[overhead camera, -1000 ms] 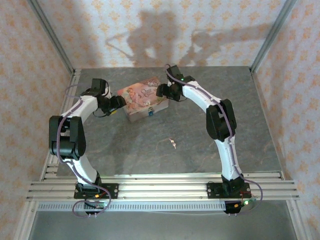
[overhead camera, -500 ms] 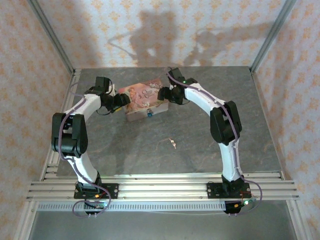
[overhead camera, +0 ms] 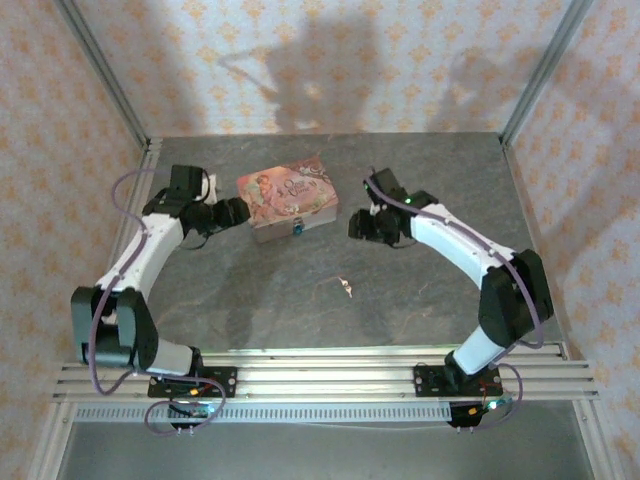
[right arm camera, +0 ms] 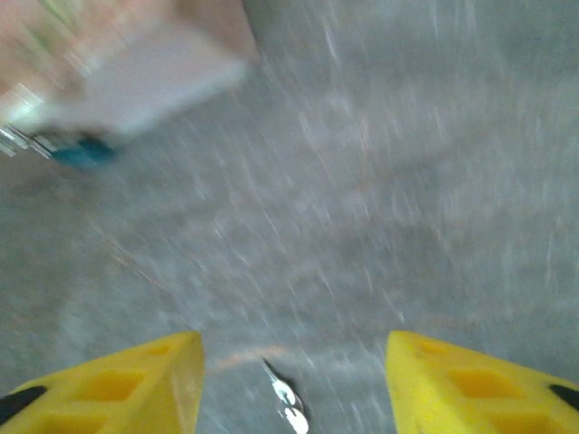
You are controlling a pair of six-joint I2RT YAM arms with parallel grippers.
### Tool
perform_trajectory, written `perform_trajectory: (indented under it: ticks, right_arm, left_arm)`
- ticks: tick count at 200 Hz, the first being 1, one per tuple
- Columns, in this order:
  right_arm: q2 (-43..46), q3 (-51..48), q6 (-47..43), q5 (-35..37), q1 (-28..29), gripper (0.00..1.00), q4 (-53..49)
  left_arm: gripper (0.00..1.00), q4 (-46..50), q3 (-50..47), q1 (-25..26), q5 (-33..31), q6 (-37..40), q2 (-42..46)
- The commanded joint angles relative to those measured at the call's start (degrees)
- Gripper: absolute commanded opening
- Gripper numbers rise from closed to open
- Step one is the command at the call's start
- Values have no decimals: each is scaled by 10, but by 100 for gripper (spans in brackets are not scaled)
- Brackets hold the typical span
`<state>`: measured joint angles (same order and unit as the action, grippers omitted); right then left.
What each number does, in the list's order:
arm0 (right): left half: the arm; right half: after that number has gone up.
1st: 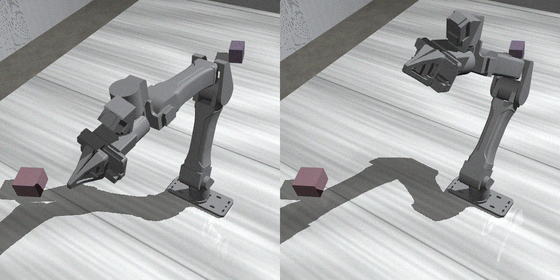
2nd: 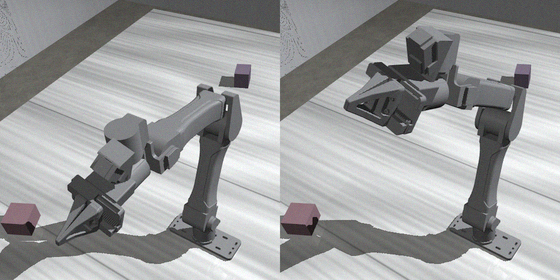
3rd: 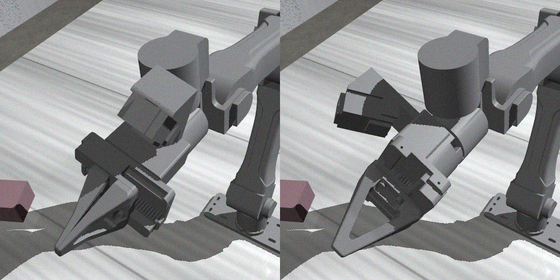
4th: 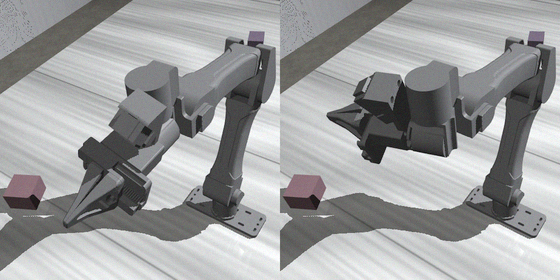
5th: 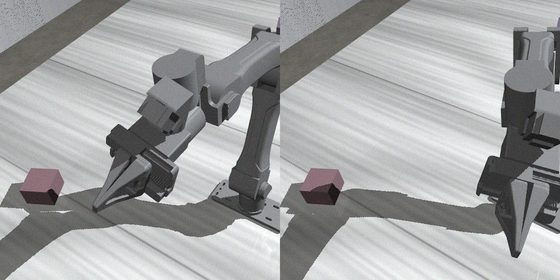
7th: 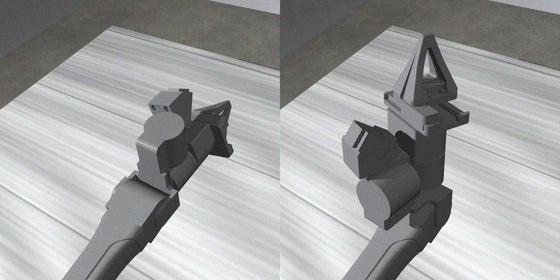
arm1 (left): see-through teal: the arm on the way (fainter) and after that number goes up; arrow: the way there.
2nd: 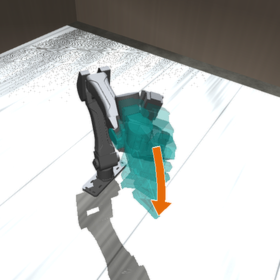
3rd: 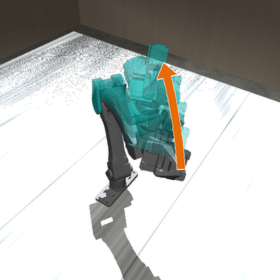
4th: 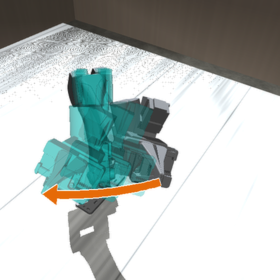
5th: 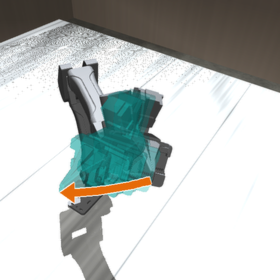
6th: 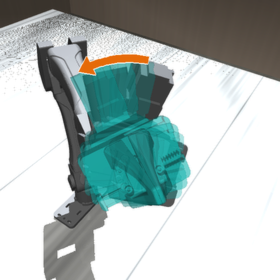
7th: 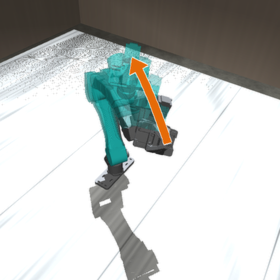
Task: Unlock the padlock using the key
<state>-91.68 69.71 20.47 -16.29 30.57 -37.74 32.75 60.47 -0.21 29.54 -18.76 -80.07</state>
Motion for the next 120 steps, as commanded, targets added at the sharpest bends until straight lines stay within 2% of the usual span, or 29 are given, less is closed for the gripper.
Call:
perform_trajectory:
  ticks: [1,31,64,120]
  right_arm:
    - [-16,-36,-11,3,37,49,-9]
    - [-71,-28,-36,20,91,39,-21]
    - [-128,9,-62,33,117,34,-37]
    - [-169,42,-71,60,134,32,-59]
  left_arm:
    - [69,15,-63,8,5,-5,39]
    - [69,0,-145,31,6,-29,96]
    - [69,-10,-219,38,0,-49,155]
    - [69,0,-236,38,-16,-51,195]
